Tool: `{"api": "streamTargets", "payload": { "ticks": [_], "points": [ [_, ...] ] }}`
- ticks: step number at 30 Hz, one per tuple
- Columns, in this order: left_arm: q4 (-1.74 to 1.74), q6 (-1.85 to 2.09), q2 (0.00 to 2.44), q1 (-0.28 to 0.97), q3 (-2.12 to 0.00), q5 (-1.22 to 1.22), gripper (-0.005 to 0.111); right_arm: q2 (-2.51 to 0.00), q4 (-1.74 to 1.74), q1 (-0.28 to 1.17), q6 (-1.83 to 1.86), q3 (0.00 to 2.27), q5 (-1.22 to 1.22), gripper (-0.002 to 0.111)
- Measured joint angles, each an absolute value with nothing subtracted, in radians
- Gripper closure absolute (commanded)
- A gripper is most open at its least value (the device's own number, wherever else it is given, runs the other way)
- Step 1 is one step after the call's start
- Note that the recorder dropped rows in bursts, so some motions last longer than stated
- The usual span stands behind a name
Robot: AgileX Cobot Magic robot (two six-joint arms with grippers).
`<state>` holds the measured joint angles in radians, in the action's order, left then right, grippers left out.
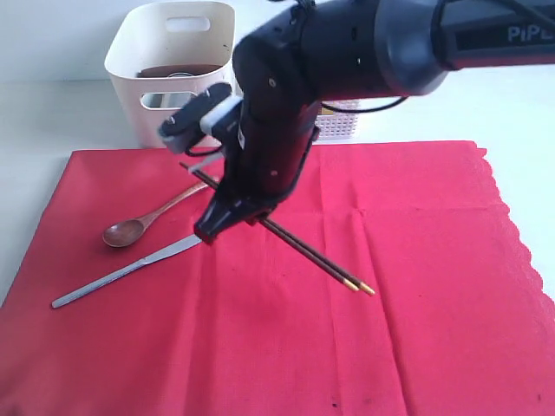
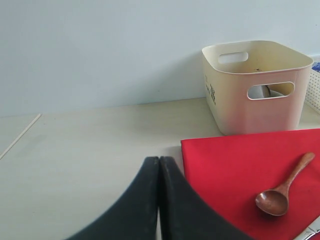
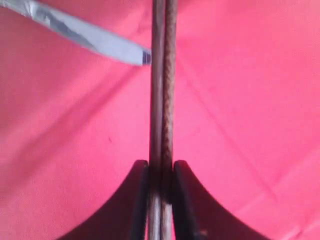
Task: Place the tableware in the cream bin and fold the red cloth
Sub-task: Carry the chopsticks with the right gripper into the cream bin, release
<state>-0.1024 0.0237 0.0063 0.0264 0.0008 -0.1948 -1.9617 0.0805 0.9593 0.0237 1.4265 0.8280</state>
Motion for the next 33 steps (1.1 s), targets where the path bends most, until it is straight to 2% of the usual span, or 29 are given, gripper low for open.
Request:
{"api": "streamTargets", "payload": {
  "ticks": [8, 15, 26, 33],
  "points": [
    [-0.102, 0.024, 0.006, 0.026, 0.001, -0.195, 0.106, -1.962, 0.086, 0.921, 0.024, 1.669, 0.803, 0.108],
    [-0.102, 0.024, 0.006, 0.026, 0.001, -0.195, 0.106, -2.001, 0.057, 0.859, 0.024, 1.855, 0.672, 0.108],
    [-0.102, 0.024, 0.006, 0.026, 0.001, -0.195, 0.106, -2.207, -0.045, 0.794, 0.024, 2.187, 0.466, 0.108],
    [-0.102, 0.024, 0.006, 0.026, 0.001, -0.195, 0.106, -2.332, -0.047, 0.787, 0.024, 2.302, 0.318, 0.108]
  ]
}}
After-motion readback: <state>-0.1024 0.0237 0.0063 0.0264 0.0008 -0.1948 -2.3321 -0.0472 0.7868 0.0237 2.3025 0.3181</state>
